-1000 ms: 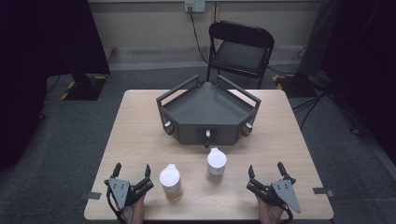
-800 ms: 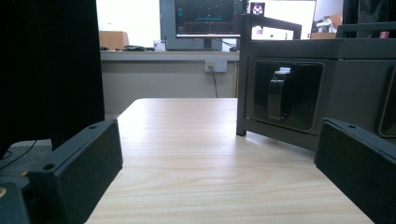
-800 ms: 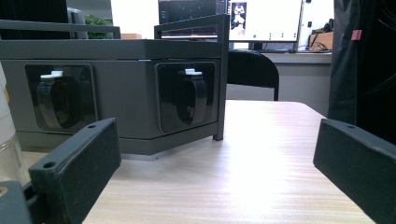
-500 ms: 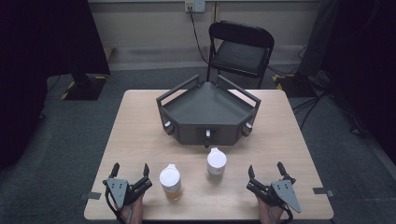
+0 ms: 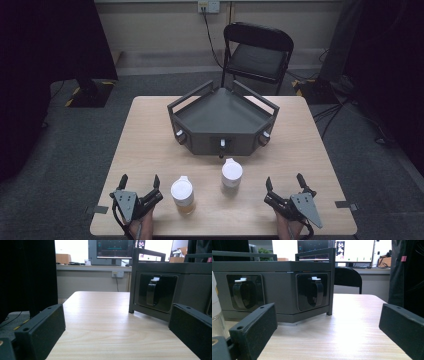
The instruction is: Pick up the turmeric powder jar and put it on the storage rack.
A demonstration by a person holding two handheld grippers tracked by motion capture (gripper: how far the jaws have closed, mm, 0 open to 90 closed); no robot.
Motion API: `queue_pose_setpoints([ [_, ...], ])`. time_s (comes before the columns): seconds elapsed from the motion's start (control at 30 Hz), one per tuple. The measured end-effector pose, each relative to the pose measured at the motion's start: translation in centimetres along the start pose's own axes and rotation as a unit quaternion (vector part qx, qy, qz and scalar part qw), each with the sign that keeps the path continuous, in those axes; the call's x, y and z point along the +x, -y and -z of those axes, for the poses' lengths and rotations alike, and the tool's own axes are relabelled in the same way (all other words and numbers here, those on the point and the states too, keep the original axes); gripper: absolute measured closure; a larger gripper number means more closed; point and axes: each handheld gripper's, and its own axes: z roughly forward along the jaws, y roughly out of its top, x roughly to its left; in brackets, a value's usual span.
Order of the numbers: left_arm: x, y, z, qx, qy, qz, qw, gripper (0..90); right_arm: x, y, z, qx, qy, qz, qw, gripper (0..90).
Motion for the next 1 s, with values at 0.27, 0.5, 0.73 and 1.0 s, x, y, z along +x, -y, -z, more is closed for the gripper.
queue_pose_setpoints([
  [0.27,0.2,-0.9,0.4,0.003,0.015,0.003,0.9999,0.0,0.0,0.0,0.0,0.000,0.001,0.000,1.0000,0.3],
  [0.5,0.8,-1.9,1.6,-0.007,0.037,0.016,0.9992,0.0,0.1,0.0,0.0,0.000,0.002,0.000,1.0000,0.2],
  [0.73,0.7,-2.3,2.4,-0.025,0.035,0.020,0.9989,0.0,0.1,0.0,0.0,0.000,0.004,0.000,1.0000,0.2],
  [1.0,0.2,-2.7,2.7,-0.042,0.061,0.017,0.9971,0.0,0.1,0.0,0.0,0.000,0.004,0.000,1.0000,0.2],
])
